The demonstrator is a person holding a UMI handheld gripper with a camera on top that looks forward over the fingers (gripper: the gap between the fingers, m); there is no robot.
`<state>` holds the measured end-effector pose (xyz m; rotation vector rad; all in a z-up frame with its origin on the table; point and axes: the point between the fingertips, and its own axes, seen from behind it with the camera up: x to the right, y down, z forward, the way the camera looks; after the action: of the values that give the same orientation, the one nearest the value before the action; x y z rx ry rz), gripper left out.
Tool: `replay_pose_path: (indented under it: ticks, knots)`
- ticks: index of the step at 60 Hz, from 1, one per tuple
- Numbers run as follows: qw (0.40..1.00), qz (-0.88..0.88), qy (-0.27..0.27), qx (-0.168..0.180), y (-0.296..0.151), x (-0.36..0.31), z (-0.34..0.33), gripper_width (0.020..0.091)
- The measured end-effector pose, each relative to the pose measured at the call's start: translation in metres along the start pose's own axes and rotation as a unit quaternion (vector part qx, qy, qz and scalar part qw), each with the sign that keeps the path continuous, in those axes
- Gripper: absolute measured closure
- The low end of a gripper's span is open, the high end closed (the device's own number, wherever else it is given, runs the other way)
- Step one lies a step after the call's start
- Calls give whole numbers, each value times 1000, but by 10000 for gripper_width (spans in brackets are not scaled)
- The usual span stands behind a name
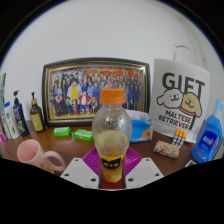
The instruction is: Pour water
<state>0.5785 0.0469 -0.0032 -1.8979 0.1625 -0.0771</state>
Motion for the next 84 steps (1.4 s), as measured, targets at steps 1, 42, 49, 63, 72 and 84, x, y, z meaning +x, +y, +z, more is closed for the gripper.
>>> replay_pose_path:
  ticks: [1,42,49,63,72,84]
  knots:
    - [1000,5,-2,1,2,0,0,848]
    - [990,12,44,-134,9,-32,-148,251]
    - [989,-3,42,-143,-4,-57,-222,249]
    - [987,-39,52,-146,-16,-92,-353,251]
    - [987,-38,57,-148,-10,-102,-405,253]
    - [988,-36,64,-134,-14,-105,-431,253]
